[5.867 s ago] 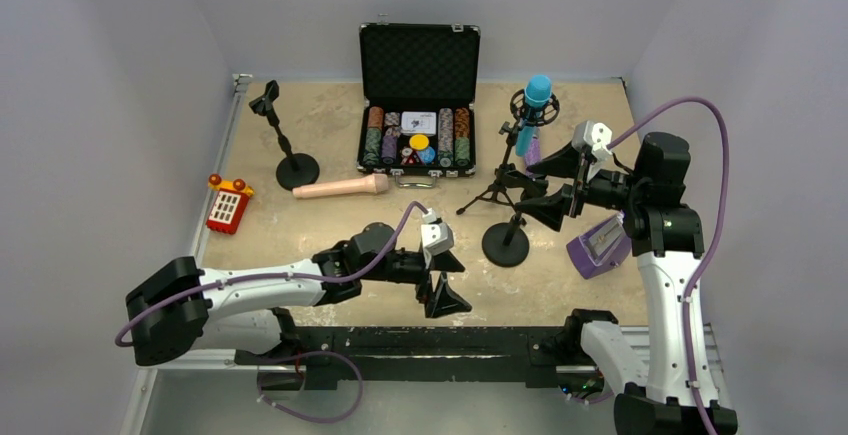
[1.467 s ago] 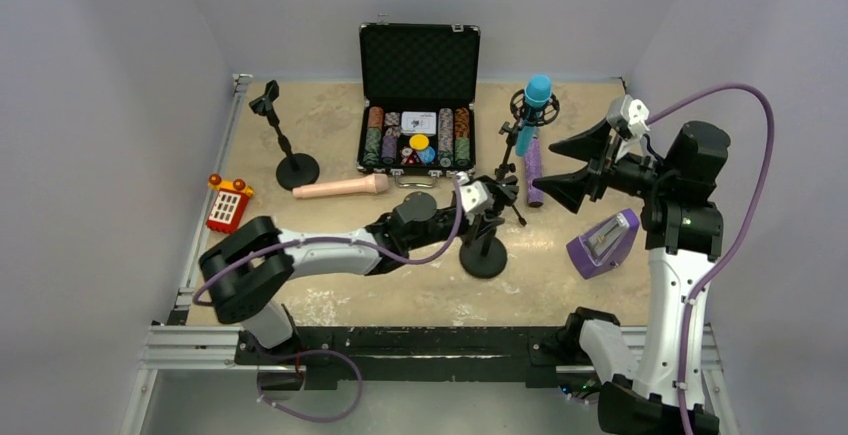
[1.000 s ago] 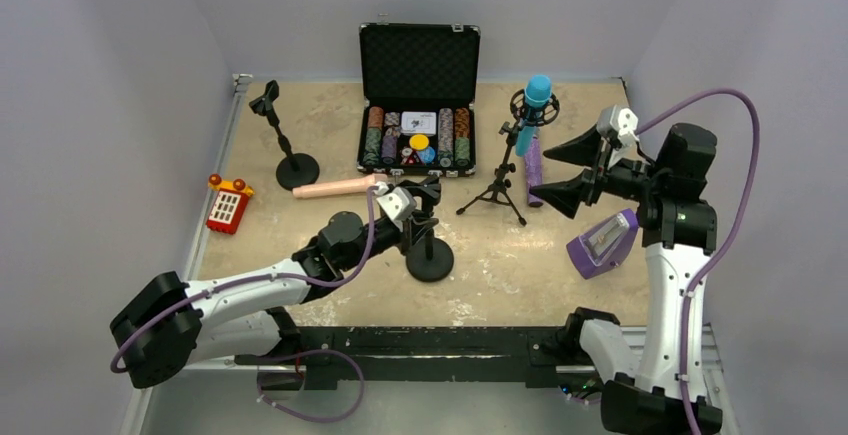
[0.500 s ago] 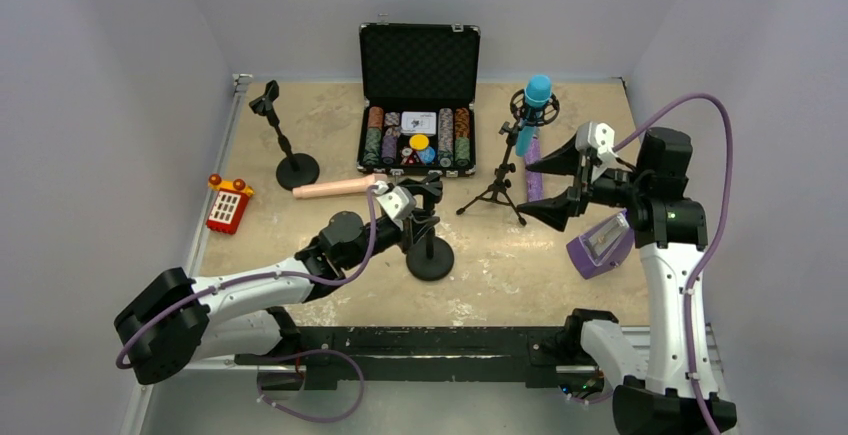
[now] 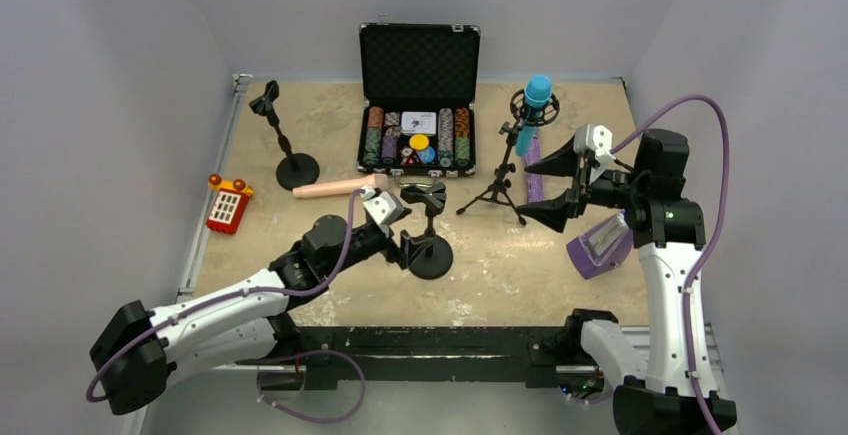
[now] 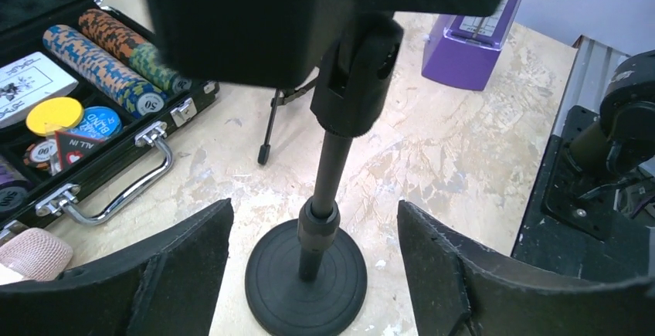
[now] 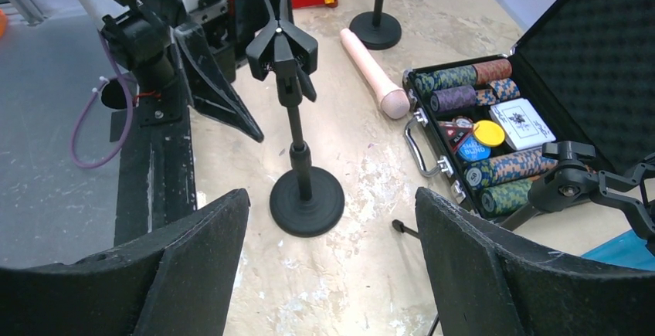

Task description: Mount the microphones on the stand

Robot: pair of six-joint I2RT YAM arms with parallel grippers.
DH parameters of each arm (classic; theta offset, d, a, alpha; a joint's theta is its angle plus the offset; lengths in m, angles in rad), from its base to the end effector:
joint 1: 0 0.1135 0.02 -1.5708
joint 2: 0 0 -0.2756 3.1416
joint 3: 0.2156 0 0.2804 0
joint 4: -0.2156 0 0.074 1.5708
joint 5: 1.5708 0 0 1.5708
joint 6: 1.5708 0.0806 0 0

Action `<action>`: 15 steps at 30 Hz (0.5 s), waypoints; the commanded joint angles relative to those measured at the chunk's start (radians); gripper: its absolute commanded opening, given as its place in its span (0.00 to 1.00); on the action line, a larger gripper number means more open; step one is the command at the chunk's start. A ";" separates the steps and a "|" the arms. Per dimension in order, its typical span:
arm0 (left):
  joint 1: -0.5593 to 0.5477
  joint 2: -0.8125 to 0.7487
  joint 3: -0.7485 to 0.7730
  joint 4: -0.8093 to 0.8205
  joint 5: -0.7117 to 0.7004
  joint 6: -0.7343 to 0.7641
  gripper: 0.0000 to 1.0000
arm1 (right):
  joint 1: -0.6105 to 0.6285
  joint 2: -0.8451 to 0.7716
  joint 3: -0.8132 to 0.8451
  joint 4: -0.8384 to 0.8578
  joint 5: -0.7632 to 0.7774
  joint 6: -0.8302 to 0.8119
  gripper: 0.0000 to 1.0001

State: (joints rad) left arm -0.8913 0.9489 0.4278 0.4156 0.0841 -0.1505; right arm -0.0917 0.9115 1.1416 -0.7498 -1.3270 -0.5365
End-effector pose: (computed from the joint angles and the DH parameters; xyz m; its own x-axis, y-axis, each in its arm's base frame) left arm 0.1709 -0.2223 0.2369 -0.1895 -0.0031 -0.9819 0.8084 0.5671 -0.1578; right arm 0.1917 0.0609 0.4058 -0.0076 -0.1232 -0.9924 -0.9547 0.2962 -0.0294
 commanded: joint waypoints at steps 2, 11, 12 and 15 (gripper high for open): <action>0.005 -0.164 0.017 -0.202 -0.038 0.062 0.84 | 0.003 -0.008 0.006 -0.014 -0.023 -0.030 0.83; 0.009 -0.296 0.126 -0.554 -0.227 0.177 0.95 | 0.003 -0.008 0.001 -0.020 -0.028 -0.048 0.83; 0.010 -0.280 0.151 -0.593 -0.254 0.205 0.95 | 0.003 -0.008 0.002 -0.024 -0.029 -0.051 0.83; 0.023 -0.260 0.211 -0.688 -0.317 0.257 0.96 | 0.003 -0.005 0.007 -0.043 -0.032 -0.071 0.83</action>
State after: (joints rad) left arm -0.8867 0.6655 0.5381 -0.1032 -0.1066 0.0021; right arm -0.0917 0.9115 1.1416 -0.7578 -1.3277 -0.5686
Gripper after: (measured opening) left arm 0.957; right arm 0.826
